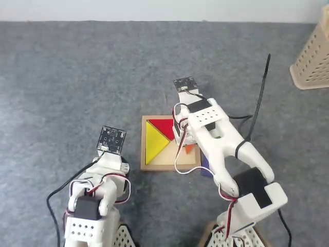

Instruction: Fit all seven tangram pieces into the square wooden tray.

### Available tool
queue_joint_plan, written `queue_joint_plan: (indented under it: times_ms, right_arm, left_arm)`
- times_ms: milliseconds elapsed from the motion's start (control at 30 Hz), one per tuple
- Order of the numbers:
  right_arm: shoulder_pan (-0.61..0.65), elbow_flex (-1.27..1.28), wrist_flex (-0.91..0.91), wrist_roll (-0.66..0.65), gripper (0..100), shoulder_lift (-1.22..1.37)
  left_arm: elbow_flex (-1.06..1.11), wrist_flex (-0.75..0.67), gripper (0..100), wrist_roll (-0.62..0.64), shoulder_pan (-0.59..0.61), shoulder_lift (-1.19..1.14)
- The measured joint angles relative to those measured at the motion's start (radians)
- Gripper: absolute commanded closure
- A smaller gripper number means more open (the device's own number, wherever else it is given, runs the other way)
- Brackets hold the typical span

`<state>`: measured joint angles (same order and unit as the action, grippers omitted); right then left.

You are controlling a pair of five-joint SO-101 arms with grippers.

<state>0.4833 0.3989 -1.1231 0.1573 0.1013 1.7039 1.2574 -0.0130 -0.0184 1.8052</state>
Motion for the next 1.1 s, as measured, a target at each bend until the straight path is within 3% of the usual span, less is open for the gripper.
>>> queue_joint_plan:
  times_ms: [233, 300, 400, 500, 800, 1100]
  right_arm:
    - [-0.006, -0.034, 0.0, -0.006, 74.2, 0.002]
    - [-0.008, -0.037, 0.0, -0.015, 80.8, 0.002]
    - [-0.021, -0.037, 0.0, -0.015, 99.8, 0.0]
    - [-0.044, -0.026, 0.018, -0.015, 95.2, -0.04]
    - [-0.043, 0.101, 0.14, -0.077, 99.1, -0.091]
    - [-0.058, 0.0, 0.143, -0.087, 99.1, 0.068]
  left_arm:
    - [0.0, 0.0, 99, 0.0, -0.002, 0.0]
    - [0.0, 0.0, 99, 0.0, -0.002, 0.0]
    - [0.0, 0.0, 99, 0.0, 0.0, 0.0]
    - [0.0, 0.0, 99, 0.0, 0.0, 0.0]
    - [0.0, 0.0, 99, 0.0, 0.0, 0.0]
    - [0.0, 0.0, 99, 0.0, 0.0, 0.0]
